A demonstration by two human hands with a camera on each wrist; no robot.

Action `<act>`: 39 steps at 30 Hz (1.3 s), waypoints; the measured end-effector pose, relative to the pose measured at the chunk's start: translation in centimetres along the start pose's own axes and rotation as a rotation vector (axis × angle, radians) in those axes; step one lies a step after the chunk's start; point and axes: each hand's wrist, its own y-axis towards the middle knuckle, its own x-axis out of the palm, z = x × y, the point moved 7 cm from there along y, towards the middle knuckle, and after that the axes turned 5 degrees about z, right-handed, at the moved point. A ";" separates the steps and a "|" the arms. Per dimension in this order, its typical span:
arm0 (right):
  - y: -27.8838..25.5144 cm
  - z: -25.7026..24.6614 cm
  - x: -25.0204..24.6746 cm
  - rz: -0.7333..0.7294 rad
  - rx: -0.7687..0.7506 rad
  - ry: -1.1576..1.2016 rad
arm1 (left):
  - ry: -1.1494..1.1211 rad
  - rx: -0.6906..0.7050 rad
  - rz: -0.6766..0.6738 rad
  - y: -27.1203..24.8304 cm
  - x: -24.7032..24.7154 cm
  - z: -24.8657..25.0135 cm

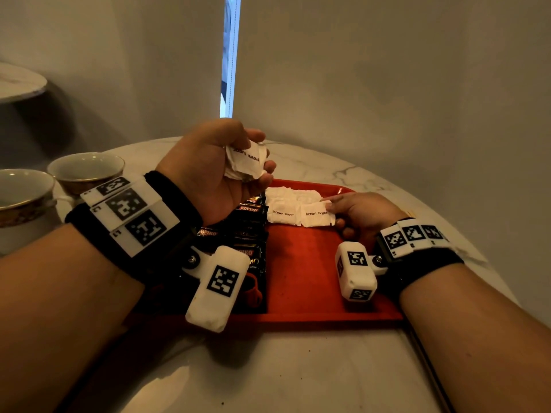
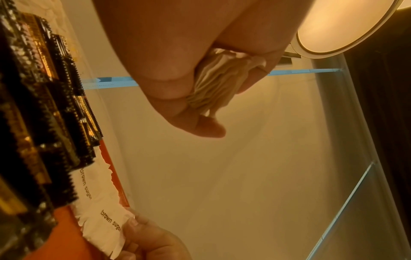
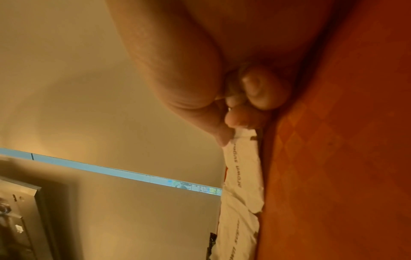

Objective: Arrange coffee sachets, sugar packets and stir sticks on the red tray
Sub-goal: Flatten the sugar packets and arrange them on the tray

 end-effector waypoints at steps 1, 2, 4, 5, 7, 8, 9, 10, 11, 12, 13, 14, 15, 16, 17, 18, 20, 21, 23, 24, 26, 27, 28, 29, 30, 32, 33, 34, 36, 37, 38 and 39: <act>0.0 0.0 0.0 0.006 -0.002 0.006 | -0.001 0.000 0.000 0.0 0.0 0.0; 0.0 0.1 -0.1 0.012 -0.004 0.010 | -0.004 0.002 0.000 0.0 0.0 0.0; 0.1 0.1 -0.2 0.022 -0.007 0.010 | -0.009 0.007 -0.001 0.1 -0.1 0.0; 0.2 0.1 -0.2 0.028 -0.009 0.006 | -0.012 0.008 -0.003 0.1 -0.1 0.0; 0.2 0.1 -0.3 0.043 -0.013 -0.013 | -0.014 0.006 -0.001 0.1 -0.1 -0.1; 0.2 0.0 -0.4 0.048 -0.014 -0.018 | -0.011 0.005 -0.001 0.2 -0.1 -0.1; 0.2 0.0 -0.4 0.051 -0.014 -0.019 | -0.007 0.005 -0.003 0.2 -0.1 -0.1; 0.2 0.0 -0.5 0.055 -0.013 -0.015 | -0.003 0.005 -0.005 0.2 -0.1 0.0; 0.2 0.1 -0.5 0.060 -0.010 -0.006 | 0.000 0.004 -0.006 0.3 -0.1 0.0; 0.2 0.1 -0.6 0.066 -0.005 0.006 | -0.001 0.001 -0.007 0.3 -0.2 0.0; 0.1 0.2 -0.6 0.073 0.001 0.023 | -0.003 -0.002 -0.008 0.3 -0.2 0.0; 0.1 0.2 -0.7 0.084 0.003 0.037 | -0.005 -0.002 -0.007 0.4 -0.2 -0.1; 0.0 0.2 -0.7 0.101 0.004 0.046 | -0.009 -0.002 -0.008 0.4 -0.2 -0.1; -0.1 0.1 -0.9 0.119 0.003 0.052 | -0.013 -0.002 -0.010 0.4 -0.1 -0.1; -0.2 0.0 -0.9 0.129 0.003 0.058 | -0.019 -0.001 -0.011 0.4 -0.1 -0.2; -0.3 -0.1 -0.8 0.127 0.005 0.062 | -0.027 0.000 -0.011 0.4 -0.1 -0.2; -0.5 -0.1 -0.6 0.114 0.013 0.064 | -0.047 0.001 -0.006 0.4 0.0 -0.2; -0.6 -0.1 -0.5 0.112 0.017 0.064 | -0.053 0.001 -0.004 0.5 0.0 -0.2; -0.8 -0.2 -0.4 0.110 0.018 0.072 | -0.055 0.000 0.000 0.5 -0.1 -0.2; -0.9 -0.2 -0.3 0.106 0.017 0.077 | -0.051 -0.005 -0.002 0.6 -0.1 -0.3; -1.0 -0.3 -0.2 0.098 0.017 0.081 | -0.036 -0.017 -0.018 0.6 0.0 -0.5; -1.1 -0.3 -0.2 0.094 0.016 0.082 | -0.020 -0.021 -0.030 0.6 0.0 -0.6; -1.1 -0.3 -0.1 0.092 0.016 0.081 | 0.002 -0.023 -0.038 0.6 0.0 -0.7; -1.0 -0.3 -0.1 0.090 0.014 0.081 | 0.027 -0.023 -0.043 0.7 0.0 -0.8; -1.0 -0.2 -0.2 0.091 0.014 0.079 | 0.053 -0.026 -0.040 0.7 -0.1 -0.9; -0.9 -0.2 -0.3 0.099 0.016 0.077 | 0.095 -0.026 -0.024 0.7 -0.2 -1.0; -0.9 -0.3 -0.3 0.104 0.012 0.084 | 0.109 -0.022 -0.017 0.8 -0.2 -1.0; -0.8 -0.5 -0.5 0.113 0.003 0.103 | 0.117 -0.018 -0.013 0.8 -0.2 -1.0; -1.2 -1.5 -0.5 0.110 -0.037 0.183 | 0.111 -0.015 -0.019 0.7 -0.1 -1.1; -1.5 -2.4 -0.4 0.091 -0.074 0.228 | 0.102 -0.018 -0.029 0.7 0.0 -1.1; -2.2 -3.3 -0.1 0.055 -0.116 0.265 | 0.098 -0.023 -0.041 0.6 0.0 -1.2; -3.0 -4.2 0.4 0.001 -0.160 0.295 | 0.100 -0.025 -0.051 0.6 0.1 -1.2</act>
